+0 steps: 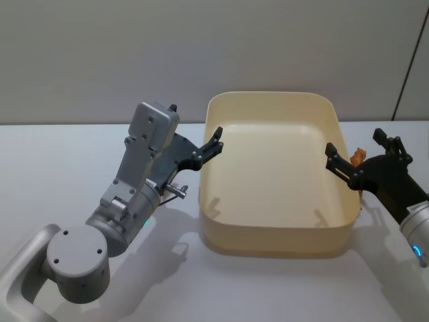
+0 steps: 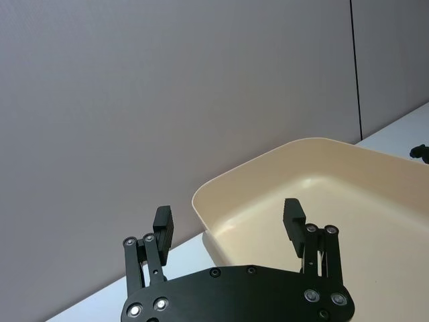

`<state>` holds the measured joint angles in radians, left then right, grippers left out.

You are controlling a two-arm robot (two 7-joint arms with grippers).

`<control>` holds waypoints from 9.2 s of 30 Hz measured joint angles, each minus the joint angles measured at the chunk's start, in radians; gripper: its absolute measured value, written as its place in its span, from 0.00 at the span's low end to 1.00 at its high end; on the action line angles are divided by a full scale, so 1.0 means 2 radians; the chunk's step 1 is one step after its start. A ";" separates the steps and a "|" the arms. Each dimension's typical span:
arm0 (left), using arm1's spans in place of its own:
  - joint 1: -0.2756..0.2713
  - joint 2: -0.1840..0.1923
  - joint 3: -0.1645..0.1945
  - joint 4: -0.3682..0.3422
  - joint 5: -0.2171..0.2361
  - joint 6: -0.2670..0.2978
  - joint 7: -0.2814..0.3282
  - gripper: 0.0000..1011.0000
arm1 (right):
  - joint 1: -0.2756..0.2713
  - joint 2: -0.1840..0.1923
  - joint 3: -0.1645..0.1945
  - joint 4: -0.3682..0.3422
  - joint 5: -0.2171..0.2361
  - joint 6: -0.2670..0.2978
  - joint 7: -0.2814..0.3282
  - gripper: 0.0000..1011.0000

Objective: Pick up the toy alternately with two hands and place it into the central storage box.

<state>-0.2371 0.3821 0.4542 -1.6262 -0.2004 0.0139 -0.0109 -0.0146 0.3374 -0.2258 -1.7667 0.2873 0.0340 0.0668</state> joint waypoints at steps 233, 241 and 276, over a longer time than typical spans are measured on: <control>0.000 0.000 0.000 0.000 0.000 0.000 0.000 0.99 | 0.128 -0.049 0.030 0.088 -0.037 0.140 0.029 0.99; 0.000 0.000 0.000 0.000 0.000 0.000 0.000 0.99 | 0.089 -0.021 0.050 0.047 -0.020 0.152 0.018 0.99; 0.000 0.000 0.000 0.000 0.000 0.000 0.000 0.99 | 0.059 0.001 0.052 0.065 -0.049 0.172 0.056 0.99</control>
<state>-0.2371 0.3821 0.4542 -1.6262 -0.2003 0.0138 -0.0109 0.1038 0.3399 -0.1213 -1.6375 0.1889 0.3788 0.1784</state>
